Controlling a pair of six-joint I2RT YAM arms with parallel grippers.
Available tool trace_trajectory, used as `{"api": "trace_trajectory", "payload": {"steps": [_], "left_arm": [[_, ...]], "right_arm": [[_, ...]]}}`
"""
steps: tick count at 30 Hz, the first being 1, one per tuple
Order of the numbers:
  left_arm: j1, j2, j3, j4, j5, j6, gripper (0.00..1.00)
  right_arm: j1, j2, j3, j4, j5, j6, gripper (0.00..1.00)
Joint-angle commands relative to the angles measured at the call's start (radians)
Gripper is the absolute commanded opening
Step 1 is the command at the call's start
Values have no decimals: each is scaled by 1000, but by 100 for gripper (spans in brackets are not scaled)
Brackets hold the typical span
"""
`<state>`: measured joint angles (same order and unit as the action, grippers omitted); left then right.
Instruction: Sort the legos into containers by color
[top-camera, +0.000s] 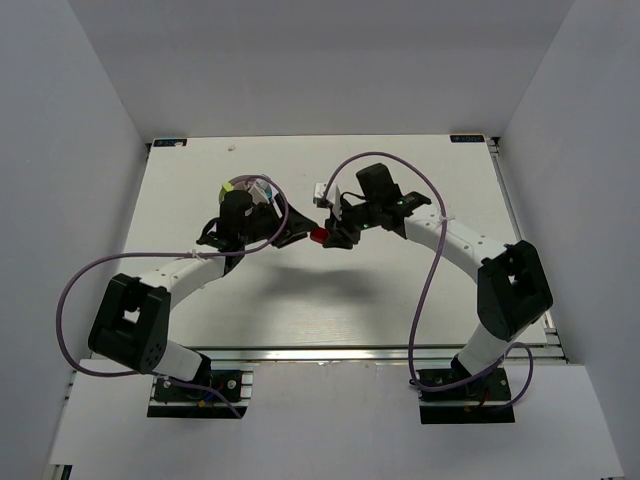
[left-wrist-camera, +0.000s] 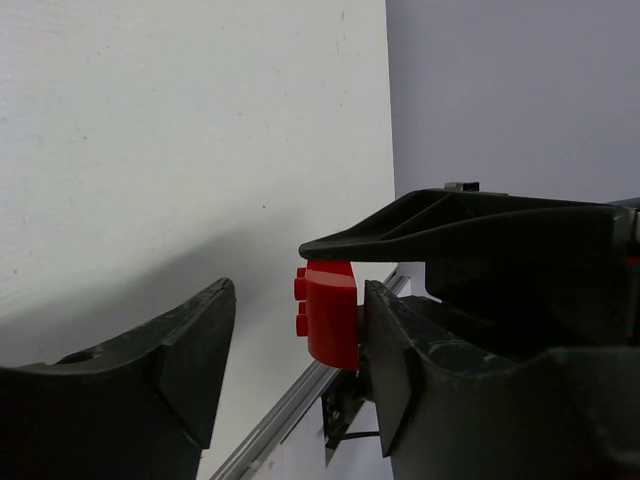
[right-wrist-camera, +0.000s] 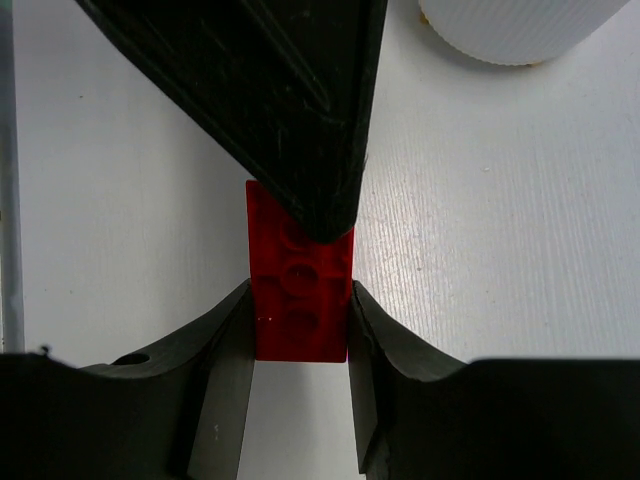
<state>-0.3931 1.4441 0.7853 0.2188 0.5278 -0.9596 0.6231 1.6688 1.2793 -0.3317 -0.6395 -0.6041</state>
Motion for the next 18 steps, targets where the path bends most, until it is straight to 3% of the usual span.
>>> {"api": "trace_trajectory", "payload": {"steps": [1,7,8,11,18], "left_arm": [[-12,4,26,30,40,-7,62],[-18,18,34,34,52,-11,54],[-20,19,37,37,57,-11,46],[-21,27,52,37,70,-13,30],[-23,22,86,-2,84,4,10]], "right_arm": [[7,6,45,46,-28,27,0],[12,5,57,68,-29,40,0],[10,5,57,69,-25,40,0],[15,2,49,82,-14,43,11],[15,-12,23,129,-2,66,29]]}}
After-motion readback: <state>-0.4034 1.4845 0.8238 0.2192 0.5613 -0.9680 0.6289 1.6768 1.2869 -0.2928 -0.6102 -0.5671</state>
